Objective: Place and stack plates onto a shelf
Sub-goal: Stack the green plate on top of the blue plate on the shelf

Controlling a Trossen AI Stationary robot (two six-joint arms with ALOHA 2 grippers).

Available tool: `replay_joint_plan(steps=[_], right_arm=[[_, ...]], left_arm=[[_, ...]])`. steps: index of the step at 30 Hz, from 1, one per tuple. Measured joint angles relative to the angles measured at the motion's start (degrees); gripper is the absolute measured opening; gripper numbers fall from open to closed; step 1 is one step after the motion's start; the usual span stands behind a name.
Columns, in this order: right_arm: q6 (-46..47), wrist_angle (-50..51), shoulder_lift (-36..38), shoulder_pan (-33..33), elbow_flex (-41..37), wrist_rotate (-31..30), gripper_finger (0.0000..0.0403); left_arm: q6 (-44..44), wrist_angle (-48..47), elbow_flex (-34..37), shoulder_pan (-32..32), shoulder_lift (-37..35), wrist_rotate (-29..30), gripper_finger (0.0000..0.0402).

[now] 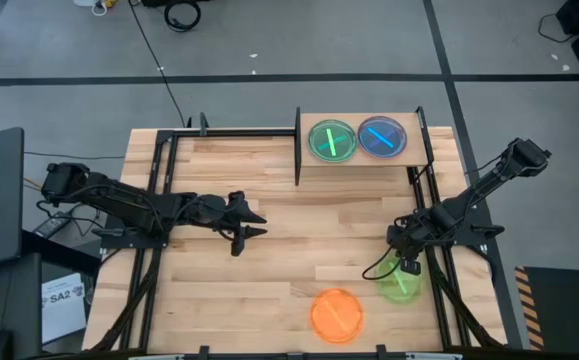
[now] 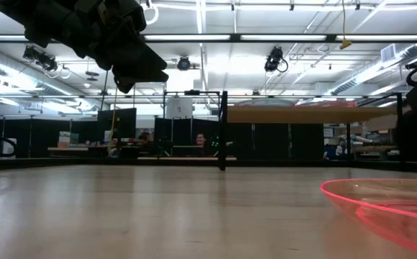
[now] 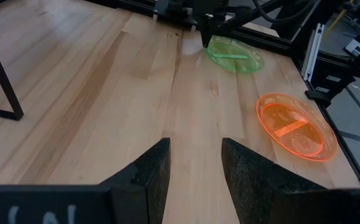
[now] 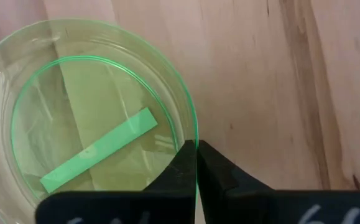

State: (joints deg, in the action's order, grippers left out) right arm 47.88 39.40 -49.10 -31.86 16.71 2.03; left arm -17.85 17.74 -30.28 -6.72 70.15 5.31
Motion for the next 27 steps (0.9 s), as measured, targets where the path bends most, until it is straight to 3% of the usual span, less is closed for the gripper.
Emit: replay_joint_plan(steps=[27], right_arm=[[1.51,-3.18,0.93,0.0,0.0,6.79,0.0007]], left_arm=[[0.0,0.0,0.0,-0.01,0.0,0.0,0.0151]])
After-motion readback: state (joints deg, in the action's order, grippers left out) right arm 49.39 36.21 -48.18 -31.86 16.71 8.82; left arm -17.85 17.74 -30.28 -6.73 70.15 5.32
